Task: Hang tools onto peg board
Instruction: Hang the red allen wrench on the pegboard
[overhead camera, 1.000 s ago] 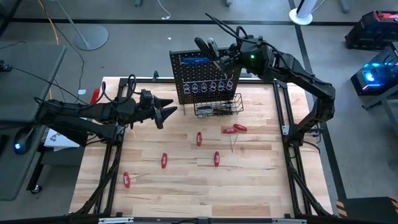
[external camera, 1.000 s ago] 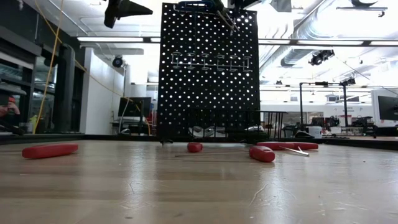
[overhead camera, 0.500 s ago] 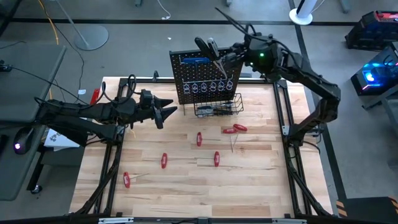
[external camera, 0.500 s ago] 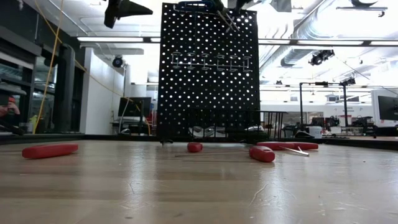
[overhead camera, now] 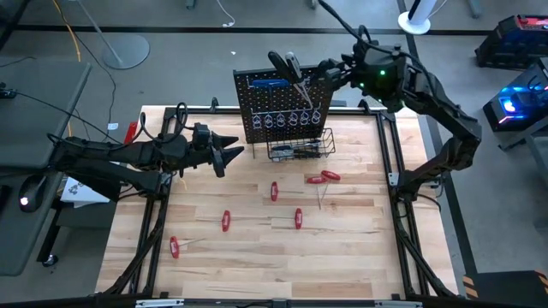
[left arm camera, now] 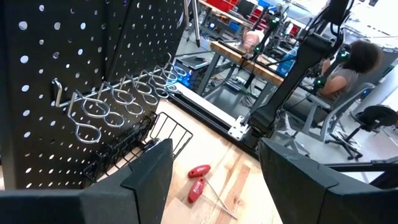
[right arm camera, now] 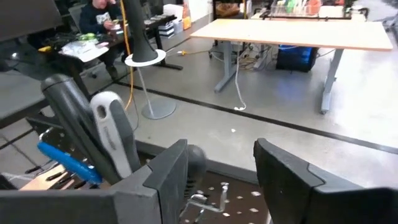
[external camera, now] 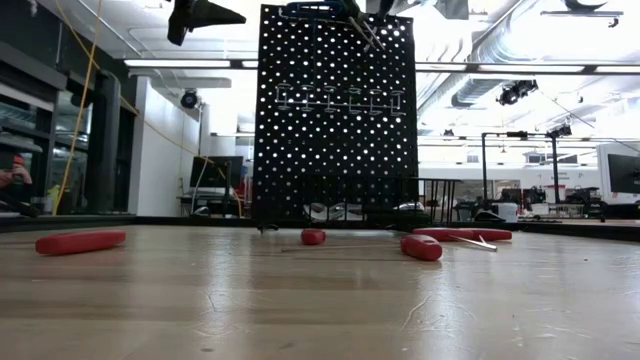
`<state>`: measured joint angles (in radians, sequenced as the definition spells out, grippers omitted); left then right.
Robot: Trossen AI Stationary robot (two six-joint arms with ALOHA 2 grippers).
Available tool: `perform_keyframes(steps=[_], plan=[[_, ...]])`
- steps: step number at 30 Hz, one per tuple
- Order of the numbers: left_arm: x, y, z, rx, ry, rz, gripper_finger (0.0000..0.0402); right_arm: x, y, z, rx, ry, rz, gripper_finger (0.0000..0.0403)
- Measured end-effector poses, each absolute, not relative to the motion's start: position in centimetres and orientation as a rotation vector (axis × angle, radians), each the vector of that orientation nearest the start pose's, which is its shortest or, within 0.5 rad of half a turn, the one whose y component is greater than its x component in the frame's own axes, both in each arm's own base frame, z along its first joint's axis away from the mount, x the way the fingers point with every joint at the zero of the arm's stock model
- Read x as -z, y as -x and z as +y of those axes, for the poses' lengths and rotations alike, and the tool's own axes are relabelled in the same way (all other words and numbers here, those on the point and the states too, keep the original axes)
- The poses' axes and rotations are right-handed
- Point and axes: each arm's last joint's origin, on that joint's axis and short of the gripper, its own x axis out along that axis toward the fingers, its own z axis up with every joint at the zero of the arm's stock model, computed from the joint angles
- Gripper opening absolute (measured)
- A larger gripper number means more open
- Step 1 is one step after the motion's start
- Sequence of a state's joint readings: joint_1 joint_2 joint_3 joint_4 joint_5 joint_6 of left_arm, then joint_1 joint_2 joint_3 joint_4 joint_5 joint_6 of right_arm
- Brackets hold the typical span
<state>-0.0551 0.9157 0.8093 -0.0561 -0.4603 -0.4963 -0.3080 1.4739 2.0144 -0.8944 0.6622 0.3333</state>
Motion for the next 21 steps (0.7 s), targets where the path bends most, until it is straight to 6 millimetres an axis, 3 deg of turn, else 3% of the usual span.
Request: perform_keyframes(steps=[12,21], plan=[[-33.0,-20.2,0.2,-0.429,0.45,0.067,0.0229,-52.3,-21.8,-8.9,1.029,-0.219,0.174,0.0177],[-31.6,-20.0,-0.6,-0.379,0.556,0.209,0.0229,-51.9,-19.1,-7.9,1.0,-0.278,0.264,0.0177]])
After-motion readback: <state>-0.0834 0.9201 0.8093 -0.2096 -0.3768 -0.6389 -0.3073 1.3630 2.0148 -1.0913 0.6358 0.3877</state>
